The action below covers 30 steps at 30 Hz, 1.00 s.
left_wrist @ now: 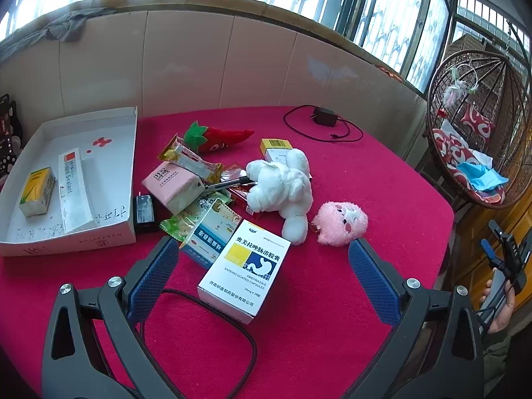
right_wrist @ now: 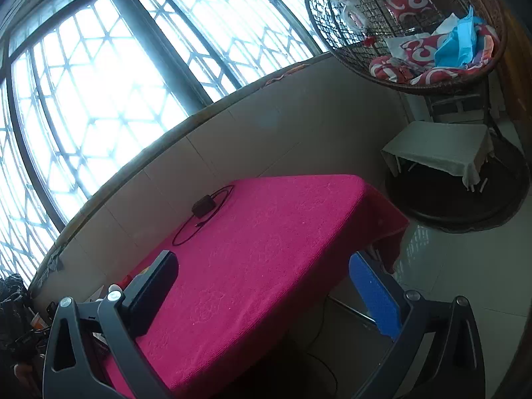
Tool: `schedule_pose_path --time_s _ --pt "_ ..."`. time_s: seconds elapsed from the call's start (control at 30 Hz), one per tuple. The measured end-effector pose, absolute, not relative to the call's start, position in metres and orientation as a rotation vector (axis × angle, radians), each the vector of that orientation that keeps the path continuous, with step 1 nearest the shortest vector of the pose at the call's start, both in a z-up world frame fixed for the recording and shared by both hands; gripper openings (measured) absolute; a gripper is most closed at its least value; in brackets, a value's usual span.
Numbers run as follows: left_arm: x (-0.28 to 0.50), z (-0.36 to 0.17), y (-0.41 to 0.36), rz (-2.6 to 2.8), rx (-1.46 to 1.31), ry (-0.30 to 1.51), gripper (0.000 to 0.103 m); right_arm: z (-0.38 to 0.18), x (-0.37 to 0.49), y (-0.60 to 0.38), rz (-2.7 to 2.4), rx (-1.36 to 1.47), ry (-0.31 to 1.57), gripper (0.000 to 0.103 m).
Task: Organize objects
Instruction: 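Grasp the white omeprazole box with the left gripper while the right grasps the pink plush ball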
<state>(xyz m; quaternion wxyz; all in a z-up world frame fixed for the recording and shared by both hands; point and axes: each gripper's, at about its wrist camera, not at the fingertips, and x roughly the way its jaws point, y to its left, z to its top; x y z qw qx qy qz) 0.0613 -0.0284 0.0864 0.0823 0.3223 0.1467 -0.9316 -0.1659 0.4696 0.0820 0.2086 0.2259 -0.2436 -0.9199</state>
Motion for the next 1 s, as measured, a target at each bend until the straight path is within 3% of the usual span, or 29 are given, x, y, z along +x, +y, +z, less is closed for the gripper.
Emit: schedule_pose_path --time_s 0.27,0.5,0.77,1.0 --pt "0.071 0.091 -0.038 -2.735 0.908 0.352 0.103 0.104 -0.161 0.44 -2.465 0.581 -0.621 0.103" --pt "0.067 0.068 -0.061 -2.673 0.999 0.283 0.103 0.12 -0.161 0.327 -2.238 0.662 -0.371 0.103" --pt "0.056 0.037 -0.054 -2.769 1.136 0.204 0.103 0.084 -0.163 0.181 -2.048 0.902 -0.019 0.103" --pt "0.037 0.031 -0.047 -2.833 1.174 0.153 0.103 0.068 -0.166 0.116 -2.044 0.987 0.121 0.103"
